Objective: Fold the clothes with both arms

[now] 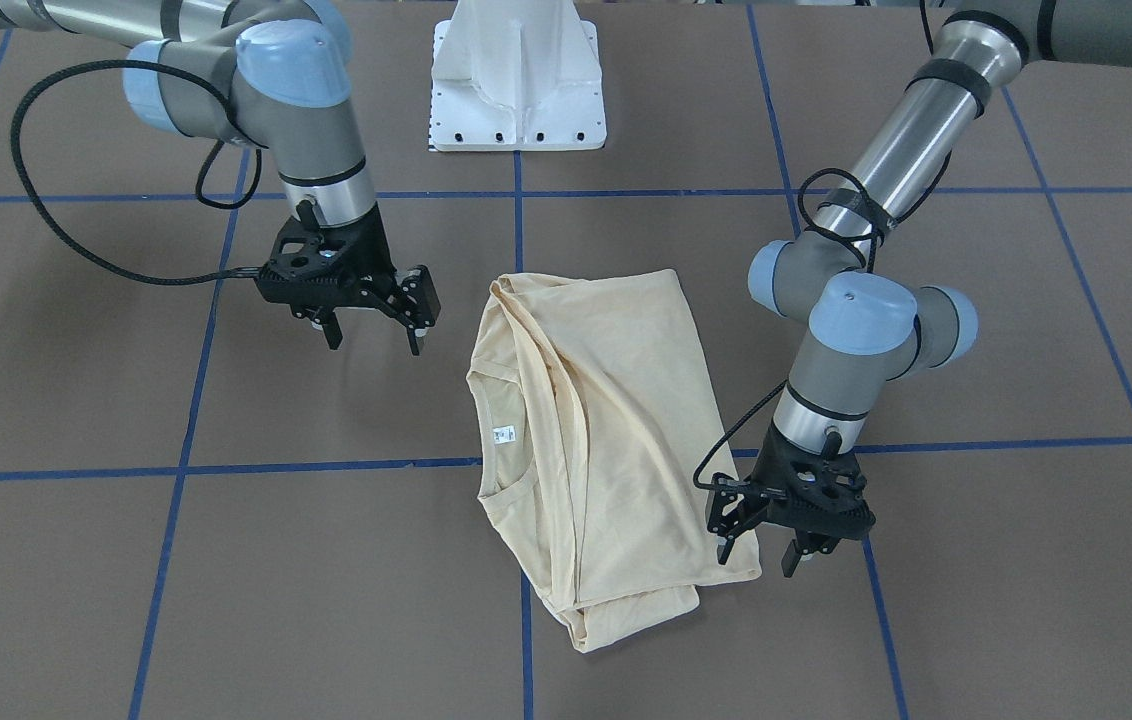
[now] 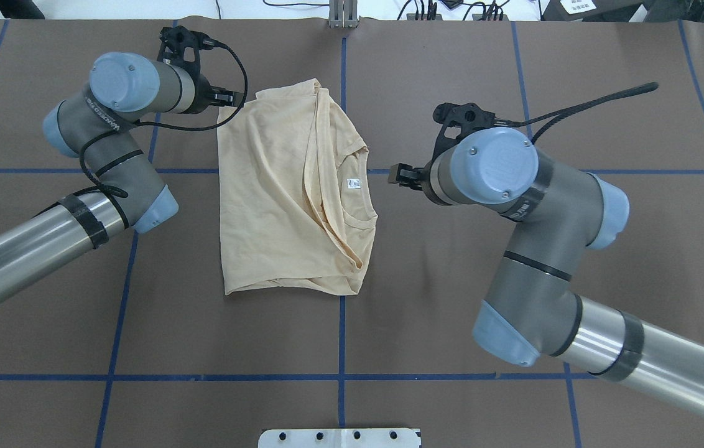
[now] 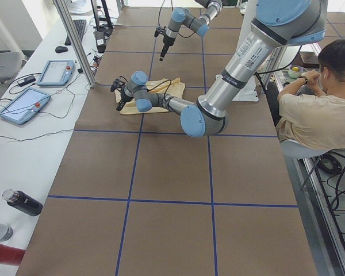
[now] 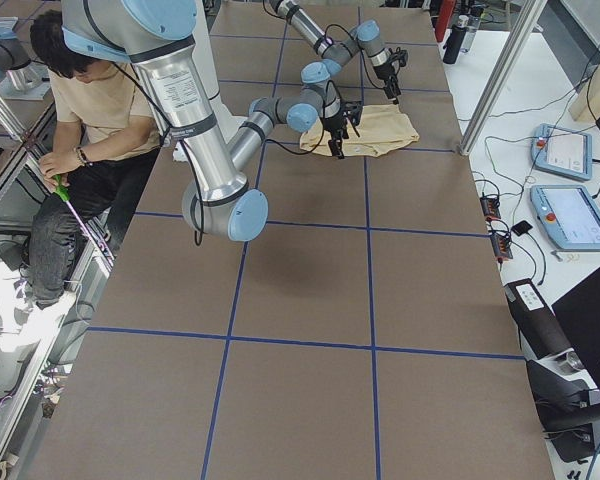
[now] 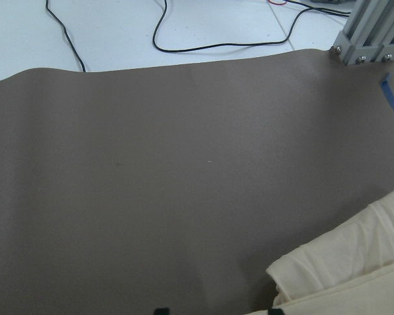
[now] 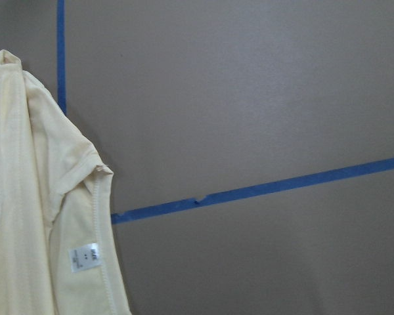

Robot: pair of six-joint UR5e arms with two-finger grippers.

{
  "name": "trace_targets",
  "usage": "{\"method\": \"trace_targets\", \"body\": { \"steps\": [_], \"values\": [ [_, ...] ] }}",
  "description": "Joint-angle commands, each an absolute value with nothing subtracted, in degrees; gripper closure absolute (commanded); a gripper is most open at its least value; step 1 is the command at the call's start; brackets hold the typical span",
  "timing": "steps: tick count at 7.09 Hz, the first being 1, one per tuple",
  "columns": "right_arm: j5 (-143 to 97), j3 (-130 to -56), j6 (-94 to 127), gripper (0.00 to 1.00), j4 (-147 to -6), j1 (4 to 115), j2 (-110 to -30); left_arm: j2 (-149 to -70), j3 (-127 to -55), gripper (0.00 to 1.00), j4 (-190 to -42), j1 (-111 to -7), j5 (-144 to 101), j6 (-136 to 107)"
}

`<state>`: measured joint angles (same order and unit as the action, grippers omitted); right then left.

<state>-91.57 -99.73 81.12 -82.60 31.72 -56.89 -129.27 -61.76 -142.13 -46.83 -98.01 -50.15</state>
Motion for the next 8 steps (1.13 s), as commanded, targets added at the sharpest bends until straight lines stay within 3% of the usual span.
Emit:
{"method": "trace_targets", "body": {
  "steps": [1,3,8],
  "values": [
    [-85.46,-87.77,87.95,0.15,-82.62,28.75,-47.06,-126.74,-64.51,0.0,-142.82,-47.11,-98.96,-49.31],
    [-83.94,-85.25,88.77,0.38,-82.18,26.03,-46.14,-126.74,-64.51,0.0,-142.82,-47.11,-98.96,-49.39],
    [-83.76,-84.81,88.86,0.58,-80.51,23.73,-47.99,-126.47,-64.51,0.0,-142.91,-47.11,-98.96,-49.83]
  ]
}}
